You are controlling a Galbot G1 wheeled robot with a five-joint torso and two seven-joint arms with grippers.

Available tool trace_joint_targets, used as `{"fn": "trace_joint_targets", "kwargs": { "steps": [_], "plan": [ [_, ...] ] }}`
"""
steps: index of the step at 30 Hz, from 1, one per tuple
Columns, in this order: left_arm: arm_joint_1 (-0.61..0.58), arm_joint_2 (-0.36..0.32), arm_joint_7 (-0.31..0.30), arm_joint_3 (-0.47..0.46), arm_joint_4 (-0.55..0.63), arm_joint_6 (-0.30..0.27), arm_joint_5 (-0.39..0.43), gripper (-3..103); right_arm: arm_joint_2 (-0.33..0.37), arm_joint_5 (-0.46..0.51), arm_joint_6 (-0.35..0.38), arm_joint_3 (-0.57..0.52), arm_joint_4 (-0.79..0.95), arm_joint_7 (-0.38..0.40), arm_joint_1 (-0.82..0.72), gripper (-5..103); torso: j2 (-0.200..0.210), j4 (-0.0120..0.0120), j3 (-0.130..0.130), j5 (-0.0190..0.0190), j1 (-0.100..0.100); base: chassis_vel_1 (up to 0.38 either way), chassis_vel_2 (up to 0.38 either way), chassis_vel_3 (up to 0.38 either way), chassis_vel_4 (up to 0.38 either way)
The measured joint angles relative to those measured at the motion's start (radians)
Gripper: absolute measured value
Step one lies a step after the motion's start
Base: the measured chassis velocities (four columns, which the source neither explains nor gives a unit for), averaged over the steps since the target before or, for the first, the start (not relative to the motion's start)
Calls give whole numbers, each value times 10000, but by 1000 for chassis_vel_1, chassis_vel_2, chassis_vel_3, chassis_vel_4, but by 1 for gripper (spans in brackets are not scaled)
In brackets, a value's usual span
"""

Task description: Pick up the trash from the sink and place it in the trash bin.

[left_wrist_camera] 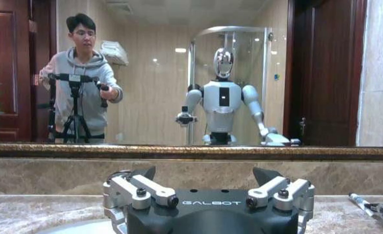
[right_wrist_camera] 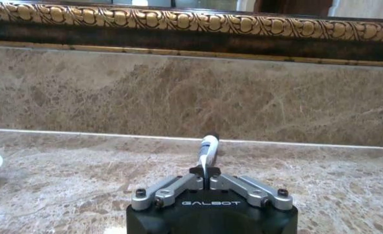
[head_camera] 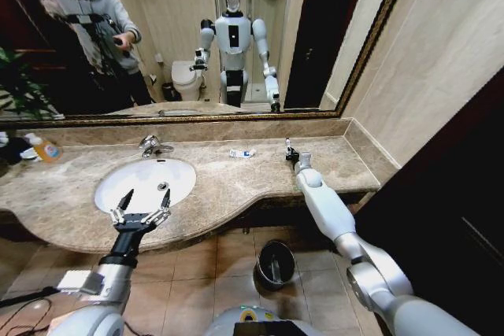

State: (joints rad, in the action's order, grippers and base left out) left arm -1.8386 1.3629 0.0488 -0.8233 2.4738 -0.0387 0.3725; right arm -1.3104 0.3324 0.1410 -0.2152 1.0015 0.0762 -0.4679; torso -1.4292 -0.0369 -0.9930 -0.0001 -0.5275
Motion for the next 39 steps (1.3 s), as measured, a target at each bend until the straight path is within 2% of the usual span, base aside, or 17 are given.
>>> {"fn": "trace_joint_targets", "kwargs": {
  "steps": [8,12,16,19,21,24,34,37,39],
  "plan": [
    [0,0,0,0,0,0,0,100,228,80,272,-23,1099,126,-578,0,0,0,-2,2,-1,0,0,0,0],
    [0,-1,0,0,0,0,0,100,576,131,426,-48,2188,233,-1127,0,0,0,-1,3,0,0,0,0,0],
    [0,0,-2,0,0,0,0,100,1135,20,442,-162,3543,315,-2079,0,0,0,-1,0,0,0,0,0,0],
    [0,-1,1,0,0,0,0,100,1616,4,229,-405,4653,363,-3358,0,0,0,-1,3,0,0,0,0,0],
    [0,0,-1,0,0,0,0,100,1696,6,151,-479,4897,377,-3685,0,0,1,-1,1,0,0,0,0,0],
    [0,0,3,0,0,0,0,100,1993,73,5,-608,6138,482,-4923,0,0,2,0,5,0,0,0,0,0],
    [0,0,0,0,0,0,0,100,2261,81,-25,-797,8791,793,-6778,0,0,-3,0,1,0,0,0,0,0],
    [0,0,0,0,0,0,0,100,2248,-180,-218,-1224,9935,872,-8254,0,0,0,0,0,0,0,0,0,0],
    [0,0,0,0,0,0,0,100,2223,-279,-296,-1332,10128,875,-8598,0,-1,2,0,1,1,0,0,0,0]
  ]
}}
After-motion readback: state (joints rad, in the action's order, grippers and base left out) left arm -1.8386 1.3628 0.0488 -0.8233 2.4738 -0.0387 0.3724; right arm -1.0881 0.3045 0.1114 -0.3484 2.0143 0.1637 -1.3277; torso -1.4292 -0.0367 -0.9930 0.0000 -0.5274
